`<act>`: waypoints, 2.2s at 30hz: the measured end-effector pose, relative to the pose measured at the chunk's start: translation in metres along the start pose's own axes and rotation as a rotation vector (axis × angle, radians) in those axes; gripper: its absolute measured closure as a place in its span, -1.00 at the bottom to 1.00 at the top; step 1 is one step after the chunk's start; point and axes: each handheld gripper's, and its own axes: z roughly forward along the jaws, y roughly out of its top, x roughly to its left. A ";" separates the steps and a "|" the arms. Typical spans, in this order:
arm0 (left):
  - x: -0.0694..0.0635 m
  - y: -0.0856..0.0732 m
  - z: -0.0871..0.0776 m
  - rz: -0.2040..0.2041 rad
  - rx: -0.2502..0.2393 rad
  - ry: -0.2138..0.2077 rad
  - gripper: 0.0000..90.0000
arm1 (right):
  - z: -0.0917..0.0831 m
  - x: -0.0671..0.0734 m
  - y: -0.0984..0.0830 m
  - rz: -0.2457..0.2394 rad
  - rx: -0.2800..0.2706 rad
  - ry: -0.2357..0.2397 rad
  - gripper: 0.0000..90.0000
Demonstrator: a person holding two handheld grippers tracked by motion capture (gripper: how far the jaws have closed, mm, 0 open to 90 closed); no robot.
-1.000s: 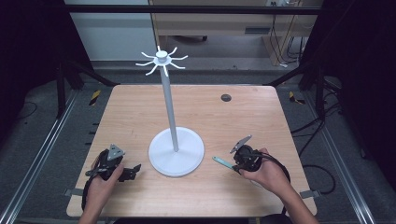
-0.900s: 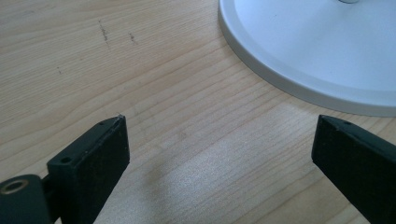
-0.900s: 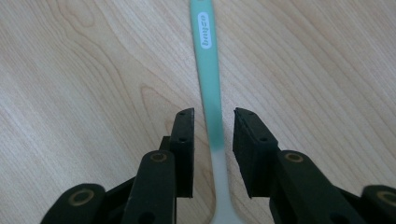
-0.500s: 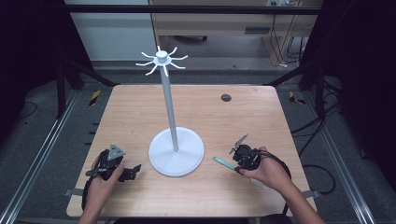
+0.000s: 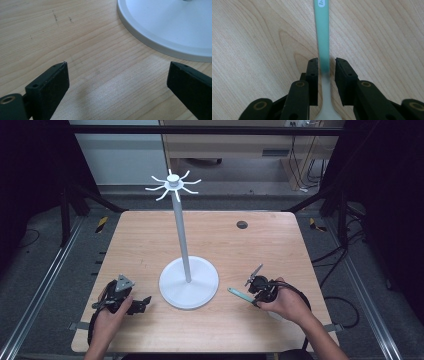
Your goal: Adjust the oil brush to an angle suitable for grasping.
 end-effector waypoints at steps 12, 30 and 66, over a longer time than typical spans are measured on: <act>0.000 0.000 0.000 0.004 0.002 0.000 -0.92 | 0.004 0.000 0.001 -0.017 0.026 0.006 0.72; 0.000 0.000 0.000 0.005 0.003 -0.004 -0.91 | 0.006 0.000 0.003 -0.024 0.036 0.009 0.80; 0.000 0.000 0.000 0.004 0.003 -0.001 -0.91 | -0.061 -0.025 -0.020 0.136 -0.400 -0.051 0.83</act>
